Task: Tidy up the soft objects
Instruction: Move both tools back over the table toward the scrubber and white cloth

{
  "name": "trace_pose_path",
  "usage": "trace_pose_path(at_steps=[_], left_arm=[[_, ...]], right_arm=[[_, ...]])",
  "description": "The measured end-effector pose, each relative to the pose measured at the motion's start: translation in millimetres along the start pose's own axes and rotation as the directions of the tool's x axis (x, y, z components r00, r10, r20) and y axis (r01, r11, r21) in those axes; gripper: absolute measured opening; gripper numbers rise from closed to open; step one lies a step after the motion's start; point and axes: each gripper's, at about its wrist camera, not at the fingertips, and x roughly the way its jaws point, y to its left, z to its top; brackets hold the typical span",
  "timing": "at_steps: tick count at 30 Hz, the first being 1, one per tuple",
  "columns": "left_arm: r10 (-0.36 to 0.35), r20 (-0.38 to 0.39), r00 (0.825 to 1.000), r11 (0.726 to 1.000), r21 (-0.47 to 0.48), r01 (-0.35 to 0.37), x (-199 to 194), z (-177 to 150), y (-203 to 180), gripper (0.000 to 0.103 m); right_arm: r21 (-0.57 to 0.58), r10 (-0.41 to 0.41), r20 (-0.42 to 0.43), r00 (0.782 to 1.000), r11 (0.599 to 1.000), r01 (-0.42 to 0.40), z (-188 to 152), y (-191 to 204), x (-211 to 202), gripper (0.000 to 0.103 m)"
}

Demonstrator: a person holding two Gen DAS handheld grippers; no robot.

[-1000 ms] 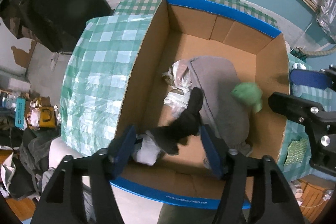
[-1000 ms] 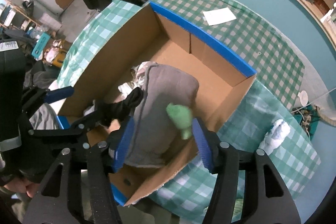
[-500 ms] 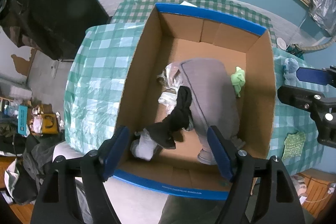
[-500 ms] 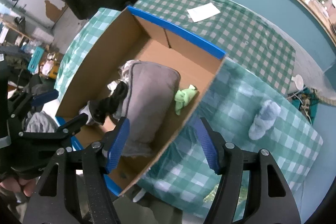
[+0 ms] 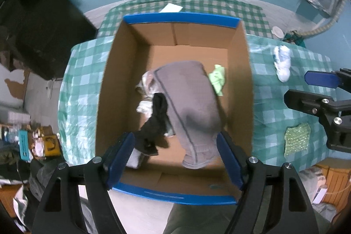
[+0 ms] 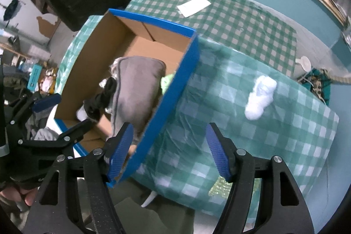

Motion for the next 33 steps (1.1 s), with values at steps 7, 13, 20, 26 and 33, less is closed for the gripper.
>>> trace_pose_path(at_steps=[7,13,20,26,33], left_arm=[[-0.020,0.003,1.000,0.997,0.076,0.019,-1,6,-28,0.079],[-0.036,0.010,0.999,0.988,0.149,0.034,-2,12,-56,0.079],[-0.051,0.007,0.999,0.974,0.221,0.048,0,17,-88,0.079],[-0.054,-0.006,0.999,0.961,0.270,0.054,6,17,-111,0.079],[-0.044,-0.027,0.999,0.945,0.323,0.051,18,15,-132,0.079]], right_arm=[[0.062,-0.014,0.000,1.000,0.998,0.014,-20,-27,-5,0.069],[0.122,-0.049,0.009,0.999,0.991,0.048,-42,-53,-11,0.070],[0.213,-0.074,0.006,0.997,0.974,0.071,-71,-88,-17,0.070],[0.262,-0.117,-0.013,0.993,0.958,0.116,-92,-109,-15,0.070],[0.309,-0.118,-0.038,0.992,0.943,0.124,-115,-128,1,0.070]])
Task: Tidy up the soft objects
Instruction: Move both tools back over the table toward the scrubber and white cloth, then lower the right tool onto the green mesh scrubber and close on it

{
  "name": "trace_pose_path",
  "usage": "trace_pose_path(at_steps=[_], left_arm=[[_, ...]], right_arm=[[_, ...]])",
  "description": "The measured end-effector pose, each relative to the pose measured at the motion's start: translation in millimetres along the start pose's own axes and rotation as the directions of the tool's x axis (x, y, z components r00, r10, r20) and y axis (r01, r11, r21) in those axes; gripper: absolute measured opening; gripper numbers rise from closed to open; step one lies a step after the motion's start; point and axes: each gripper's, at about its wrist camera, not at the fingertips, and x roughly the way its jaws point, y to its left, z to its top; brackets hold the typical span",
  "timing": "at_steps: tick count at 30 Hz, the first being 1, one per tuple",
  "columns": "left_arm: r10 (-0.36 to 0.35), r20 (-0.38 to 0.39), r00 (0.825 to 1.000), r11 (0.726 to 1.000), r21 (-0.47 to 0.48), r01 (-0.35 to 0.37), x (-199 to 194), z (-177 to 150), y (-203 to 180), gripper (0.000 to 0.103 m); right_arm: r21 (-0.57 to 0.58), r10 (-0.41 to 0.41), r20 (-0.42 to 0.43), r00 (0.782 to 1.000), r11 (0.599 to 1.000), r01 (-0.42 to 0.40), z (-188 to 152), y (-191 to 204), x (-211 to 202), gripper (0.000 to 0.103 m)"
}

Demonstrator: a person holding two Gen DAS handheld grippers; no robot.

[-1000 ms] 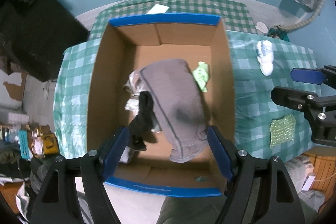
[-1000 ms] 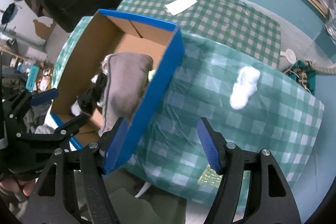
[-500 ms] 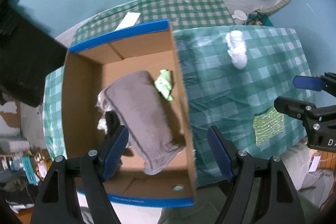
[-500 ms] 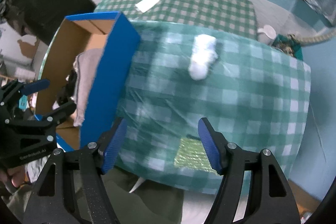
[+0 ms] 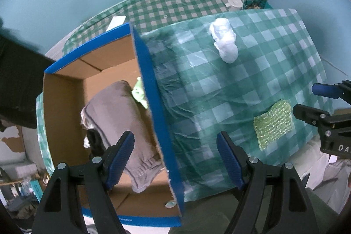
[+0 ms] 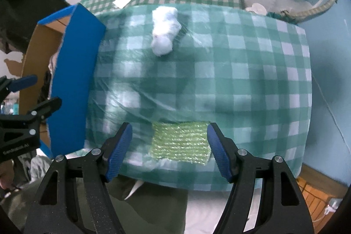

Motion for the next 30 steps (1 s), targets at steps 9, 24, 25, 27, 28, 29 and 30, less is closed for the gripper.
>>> trace_pose_path(at_steps=[9,24,25,27,28,29,30], left_arm=[[0.015,-0.023,1.000,0.997,0.082,-0.013,26,0,-31,0.079],[0.050,-0.052,0.997,0.989,0.142,-0.042,64,-8,-51,0.079],[0.049,-0.055,0.997,0.989,0.144,-0.040,65,-9,-51,0.079],[0.052,-0.055,0.997,0.988,0.146,-0.044,67,-9,-53,0.079],[0.055,-0.054,0.997,0.988,0.149,-0.046,67,-9,-55,0.079],[0.054,-0.056,0.997,0.988,0.151,-0.045,67,-9,-56,0.079],[0.053,-0.059,0.997,0.988,0.151,-0.044,68,-9,-57,0.079]], right_arm=[[0.015,-0.007,-0.074,0.997,1.000,0.008,-22,-9,47,0.070],[0.016,-0.036,-0.115,0.993,0.999,0.038,-28,-10,93,0.070],[0.019,-0.037,-0.117,0.992,0.999,0.039,-28,-11,94,0.070],[0.026,-0.042,-0.122,0.992,0.999,0.045,-29,-14,99,0.070],[0.029,-0.045,-0.125,0.991,0.998,0.049,-28,-13,101,0.070],[0.032,-0.052,-0.129,0.990,0.998,0.056,-29,-15,104,0.070],[0.033,-0.057,-0.134,0.989,0.998,0.061,-30,-15,106,0.070]])
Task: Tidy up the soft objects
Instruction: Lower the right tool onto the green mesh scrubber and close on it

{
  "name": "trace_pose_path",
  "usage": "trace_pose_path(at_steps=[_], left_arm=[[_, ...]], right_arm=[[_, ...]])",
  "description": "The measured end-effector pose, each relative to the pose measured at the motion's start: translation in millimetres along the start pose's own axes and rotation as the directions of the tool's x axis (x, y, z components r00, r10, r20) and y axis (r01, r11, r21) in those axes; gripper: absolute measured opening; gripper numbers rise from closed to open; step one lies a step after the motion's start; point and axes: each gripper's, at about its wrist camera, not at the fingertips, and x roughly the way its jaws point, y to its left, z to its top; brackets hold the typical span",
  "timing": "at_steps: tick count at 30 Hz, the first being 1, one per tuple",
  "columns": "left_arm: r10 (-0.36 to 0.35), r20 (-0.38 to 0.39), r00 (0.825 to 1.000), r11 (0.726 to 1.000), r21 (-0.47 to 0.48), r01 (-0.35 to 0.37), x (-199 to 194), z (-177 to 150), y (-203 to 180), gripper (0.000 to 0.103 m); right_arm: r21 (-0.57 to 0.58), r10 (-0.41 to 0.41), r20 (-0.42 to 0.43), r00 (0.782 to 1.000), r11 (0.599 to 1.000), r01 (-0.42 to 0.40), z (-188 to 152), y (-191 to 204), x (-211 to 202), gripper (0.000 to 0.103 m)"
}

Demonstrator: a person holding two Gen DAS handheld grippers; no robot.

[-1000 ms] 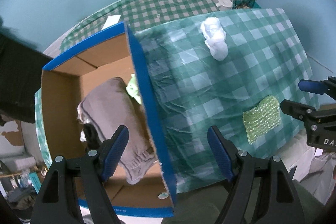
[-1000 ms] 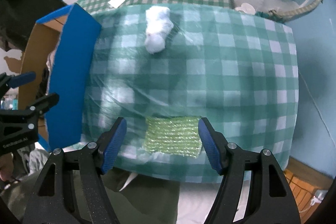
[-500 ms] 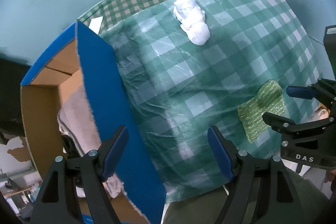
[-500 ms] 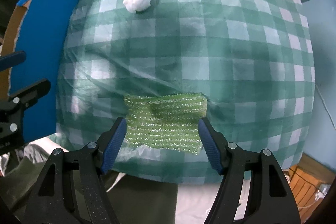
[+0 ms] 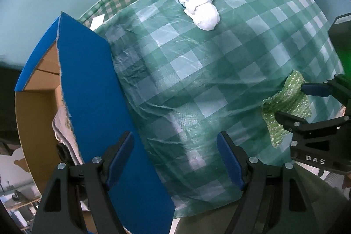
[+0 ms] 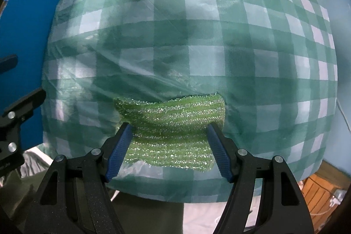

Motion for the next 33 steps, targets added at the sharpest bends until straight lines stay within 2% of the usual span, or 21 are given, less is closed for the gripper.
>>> trace_pose_path(at_steps=[2,10,14,15,20,21,23,26,33], left_arm=[[0.000,0.022,1.000,1.000,0.003,0.000,0,1,-2,0.079],[-0.009,0.007,1.000,1.000,-0.001,0.009,0,6,-3,0.079],[-0.013,0.000,1.000,1.000,0.000,0.013,2,9,-2,0.079],[-0.012,0.000,1.000,1.000,0.002,0.012,1,9,-2,0.079],[-0.012,-0.002,1.000,1.000,-0.005,0.012,0,12,0,0.079],[-0.010,-0.004,1.000,1.000,-0.007,0.010,0,13,1,0.079],[-0.009,-0.004,1.000,1.000,-0.012,0.009,1,15,-1,0.079],[-0.004,-0.003,1.000,1.000,-0.017,0.004,2,20,2,0.079],[-0.019,0.009,1.000,0.999,-0.044,0.019,0,37,3,0.079]], right_arm=[[-0.004,-0.007,0.002,1.000,1.000,0.007,2,1,3,0.071],[-0.068,-0.088,0.014,0.996,0.994,0.088,1,28,10,0.072],[-0.065,-0.074,0.011,0.997,0.995,0.074,0,33,13,0.070],[-0.066,-0.072,0.009,0.997,0.995,0.072,0,32,13,0.068],[-0.050,-0.017,0.002,1.000,0.999,0.017,-1,20,6,0.036],[-0.046,-0.009,0.001,1.000,0.999,0.009,-1,18,5,0.034],[-0.045,0.007,-0.005,1.000,0.999,-0.007,-1,15,5,0.022],[-0.042,0.040,-0.007,0.999,0.998,-0.040,-1,8,0,0.016],[-0.036,0.085,0.053,0.995,0.996,-0.083,10,-9,-31,0.016]])
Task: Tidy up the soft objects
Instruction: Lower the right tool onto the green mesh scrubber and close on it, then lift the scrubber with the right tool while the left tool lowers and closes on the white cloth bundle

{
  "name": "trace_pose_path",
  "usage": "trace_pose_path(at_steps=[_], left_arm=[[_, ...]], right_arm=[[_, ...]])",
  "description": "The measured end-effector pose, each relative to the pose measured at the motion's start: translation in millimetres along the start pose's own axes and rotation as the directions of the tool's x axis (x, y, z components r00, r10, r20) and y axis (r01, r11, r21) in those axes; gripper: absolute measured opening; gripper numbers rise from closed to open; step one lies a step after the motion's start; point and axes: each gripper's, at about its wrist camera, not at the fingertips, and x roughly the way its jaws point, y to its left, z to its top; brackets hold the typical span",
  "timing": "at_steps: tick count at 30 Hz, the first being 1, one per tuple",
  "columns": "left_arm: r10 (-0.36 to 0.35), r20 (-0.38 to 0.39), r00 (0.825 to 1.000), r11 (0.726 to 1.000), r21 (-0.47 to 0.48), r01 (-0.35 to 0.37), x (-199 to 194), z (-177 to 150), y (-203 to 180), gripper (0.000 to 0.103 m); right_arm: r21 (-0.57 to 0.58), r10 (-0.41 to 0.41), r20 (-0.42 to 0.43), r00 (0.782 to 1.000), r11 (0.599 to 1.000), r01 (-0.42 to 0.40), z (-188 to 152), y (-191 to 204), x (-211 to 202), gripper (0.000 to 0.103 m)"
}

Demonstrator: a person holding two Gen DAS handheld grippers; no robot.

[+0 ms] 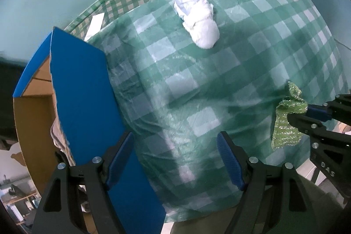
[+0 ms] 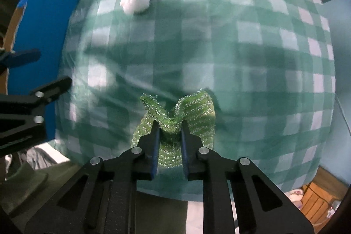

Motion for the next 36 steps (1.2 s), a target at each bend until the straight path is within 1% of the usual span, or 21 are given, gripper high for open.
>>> trace_pose_path(at_steps=[1,6,7,11,19,22,25,29,31,36], left_arm=[[-0.001,0.001,1.000,1.000,-0.004,0.001,1,4,-1,0.079],[-0.006,0.006,1.000,1.000,-0.028,0.006,2,28,-4,0.079],[-0.006,-0.013,1.000,0.999,-0.033,0.006,3,33,-4,0.079],[-0.004,-0.017,1.000,0.998,-0.061,0.003,9,51,0,0.079],[-0.022,-0.027,0.999,0.990,-0.141,0.018,17,88,11,0.079],[-0.026,-0.025,0.999,0.986,-0.168,0.021,19,98,12,0.079],[-0.050,-0.022,0.998,0.980,-0.196,0.045,21,107,13,0.079],[-0.076,-0.020,0.997,0.974,-0.214,0.070,25,117,8,0.079],[-0.088,-0.030,0.996,0.973,-0.215,0.079,31,121,4,0.079],[-0.077,-0.057,0.995,0.974,-0.216,0.063,39,132,-5,0.079]], right_arm=[[0.000,0.004,0.006,1.000,1.000,-0.004,-1,-4,-5,0.016],[0.015,0.010,0.042,0.999,1.000,-0.011,19,-26,-21,0.016],[0.015,0.010,0.048,0.999,1.000,-0.011,21,-29,-23,0.016],[0.001,0.012,0.064,0.998,1.000,-0.012,37,-36,-27,0.016],[-0.029,0.018,0.095,0.995,0.999,-0.016,64,-55,-31,0.016],[-0.029,0.021,0.106,0.994,0.999,-0.018,72,-65,-35,0.016],[-0.025,0.027,0.109,0.994,0.999,-0.024,79,-70,-36,0.016],[-0.028,0.035,0.111,0.993,0.999,-0.032,89,-77,-37,0.016],[-0.031,0.039,0.112,0.993,0.999,-0.036,93,-79,-38,0.016],[-0.038,0.051,0.109,0.993,0.998,-0.047,98,-83,-38,0.016]])
